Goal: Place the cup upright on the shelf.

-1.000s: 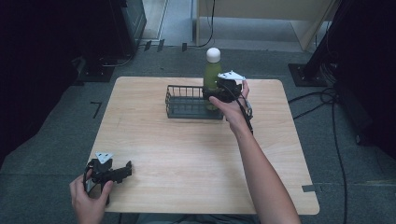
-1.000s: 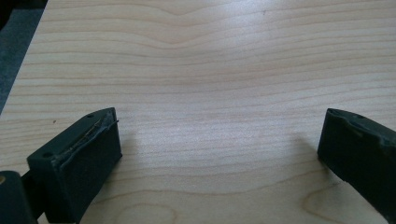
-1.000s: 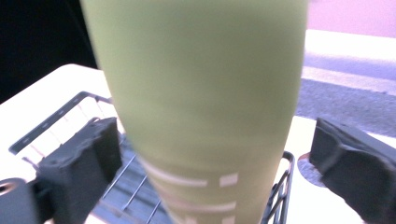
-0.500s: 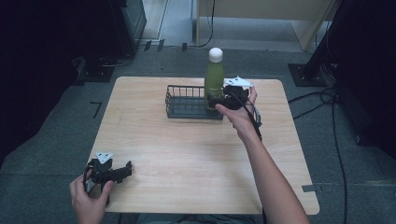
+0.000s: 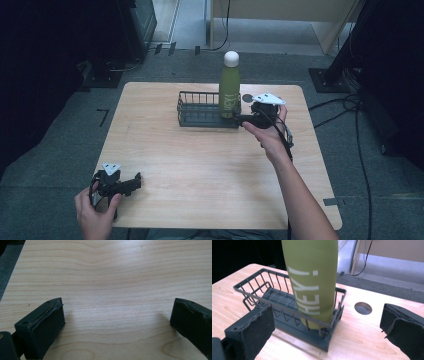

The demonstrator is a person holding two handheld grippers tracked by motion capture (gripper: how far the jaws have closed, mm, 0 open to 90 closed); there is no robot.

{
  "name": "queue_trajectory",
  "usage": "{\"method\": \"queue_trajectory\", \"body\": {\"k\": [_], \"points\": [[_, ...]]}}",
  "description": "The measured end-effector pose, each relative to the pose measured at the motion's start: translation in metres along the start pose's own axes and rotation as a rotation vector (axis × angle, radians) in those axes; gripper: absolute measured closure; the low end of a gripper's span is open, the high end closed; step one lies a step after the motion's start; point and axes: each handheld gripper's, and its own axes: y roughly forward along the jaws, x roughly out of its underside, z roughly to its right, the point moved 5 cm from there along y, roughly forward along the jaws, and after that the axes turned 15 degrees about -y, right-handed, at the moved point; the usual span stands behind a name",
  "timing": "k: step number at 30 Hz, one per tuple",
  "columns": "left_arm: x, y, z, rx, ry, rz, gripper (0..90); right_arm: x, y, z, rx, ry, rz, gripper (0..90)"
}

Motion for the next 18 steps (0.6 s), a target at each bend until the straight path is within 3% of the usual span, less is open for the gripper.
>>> {"method": "queue_trajectory", "body": {"k": [18], "points": [[0.000, 0.000, 0.000, 0.000, 0.002, 0.000, 0.0, 0.033, -0.036, -0.002, 0.016, -0.009, -0.006, 0.0]]}}
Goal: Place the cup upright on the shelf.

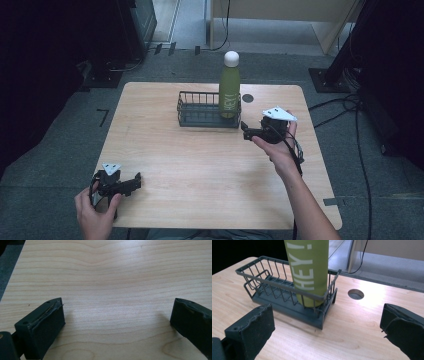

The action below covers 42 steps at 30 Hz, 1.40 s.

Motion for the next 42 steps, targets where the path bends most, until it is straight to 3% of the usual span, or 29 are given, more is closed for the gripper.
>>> {"method": "queue_trajectory", "body": {"k": [23, 42], "points": [[0.000, 0.000, 0.000, -0.001, 0.002, -0.002, 0.0, 0.066, -0.047, 0.009, 0.029, 0.036, -0.048, 0.0], [0.000, 0.000, 0.000, -0.001, 0.002, -0.002, 0.0, 0.123, -0.068, 0.022, 0.073, 0.069, -0.114, 0.0]]}}
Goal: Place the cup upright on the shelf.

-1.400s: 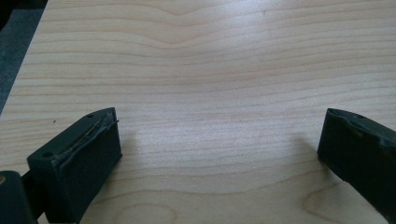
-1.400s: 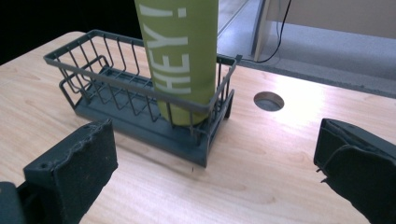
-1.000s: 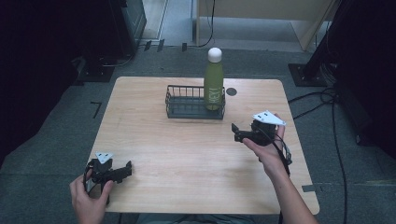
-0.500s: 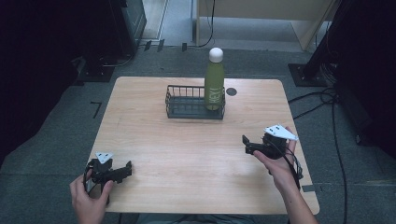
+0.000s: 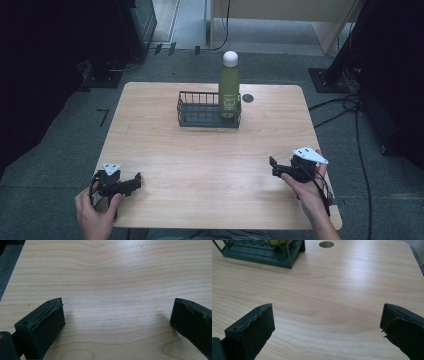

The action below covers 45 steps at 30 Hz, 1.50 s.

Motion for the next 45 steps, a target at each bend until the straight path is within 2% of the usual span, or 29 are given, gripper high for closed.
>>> {"method": "queue_trajectory", "body": {"k": [5, 8, 9, 15, 22, 26, 28, 31, 32, 45], "points": [[0.000, 0.000, 0.000, 0.000, 0.000, 0.000, 0.0, 0.019, -0.007, 0.008, 0.011, 0.029, -0.017, 0.0], [0.000, 0.000, 0.000, 0.000, 0.000, 0.000, 0.0, 0.025, -0.007, 0.008, 0.011, 0.030, -0.027, 0.0], [0.000, 0.000, 0.000, 0.000, 0.000, 0.000, 0.0, 0.034, -0.008, 0.008, 0.013, 0.029, -0.043, 0.0], [0.000, 0.000, 0.000, 0.000, 0.000, 0.000, 0.0, 0.053, -0.011, 0.011, 0.021, 0.046, -0.072, 0.0], [0.000, 0.000, 0.000, 0.000, 0.000, -0.001, 0.0, 0.077, -0.020, 0.016, 0.037, 0.060, -0.120, 0.0], [0.000, 0.000, 0.000, 0.000, 0.001, 0.000, 0.0, 0.082, -0.026, 0.019, 0.059, 0.056, -0.128, 0.0], [0.000, 0.000, 0.000, 0.000, 0.000, 0.000, 0.0, 0.088, -0.029, 0.022, 0.082, 0.048, -0.168, 0.0], [0.000, 0.000, 0.000, 0.000, -0.001, 0.001, 0.0, 0.093, -0.031, 0.026, 0.066, 0.064, -0.213, 0.0], [0.000, 0.000, 0.000, 0.000, 0.000, 0.000, 0.0, 0.095, -0.031, 0.027, 0.075, 0.061, -0.234, 0.0], [-0.001, 0.001, 0.001, 0.002, 0.002, 0.000, 0.0, 0.097, -0.033, 0.028, 0.081, 0.065, -0.236, 0.0]]}}
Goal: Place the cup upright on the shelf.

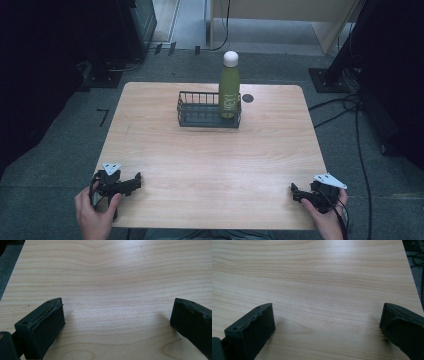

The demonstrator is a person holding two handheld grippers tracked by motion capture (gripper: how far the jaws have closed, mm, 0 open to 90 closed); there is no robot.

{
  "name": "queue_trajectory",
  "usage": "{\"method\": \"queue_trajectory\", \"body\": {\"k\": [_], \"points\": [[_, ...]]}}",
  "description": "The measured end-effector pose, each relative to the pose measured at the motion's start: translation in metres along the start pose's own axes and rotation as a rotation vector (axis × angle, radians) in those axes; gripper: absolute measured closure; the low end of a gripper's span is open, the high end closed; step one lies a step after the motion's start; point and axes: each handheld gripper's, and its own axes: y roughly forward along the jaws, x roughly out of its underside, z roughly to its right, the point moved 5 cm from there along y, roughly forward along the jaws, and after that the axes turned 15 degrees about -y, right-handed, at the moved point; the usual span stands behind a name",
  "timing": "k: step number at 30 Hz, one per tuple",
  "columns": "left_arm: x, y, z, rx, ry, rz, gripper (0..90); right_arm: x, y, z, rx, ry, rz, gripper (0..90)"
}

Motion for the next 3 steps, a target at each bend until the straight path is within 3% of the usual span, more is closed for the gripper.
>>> {"method": "queue_trajectory", "body": {"k": [3], "points": [[0.0000, 0.0001, 0.0001, -0.001, -0.002, 0.000, 0.0, -0.0003, 0.0004, 0.0002, -0.001, 0.001, 0.000, 0.0]]}}
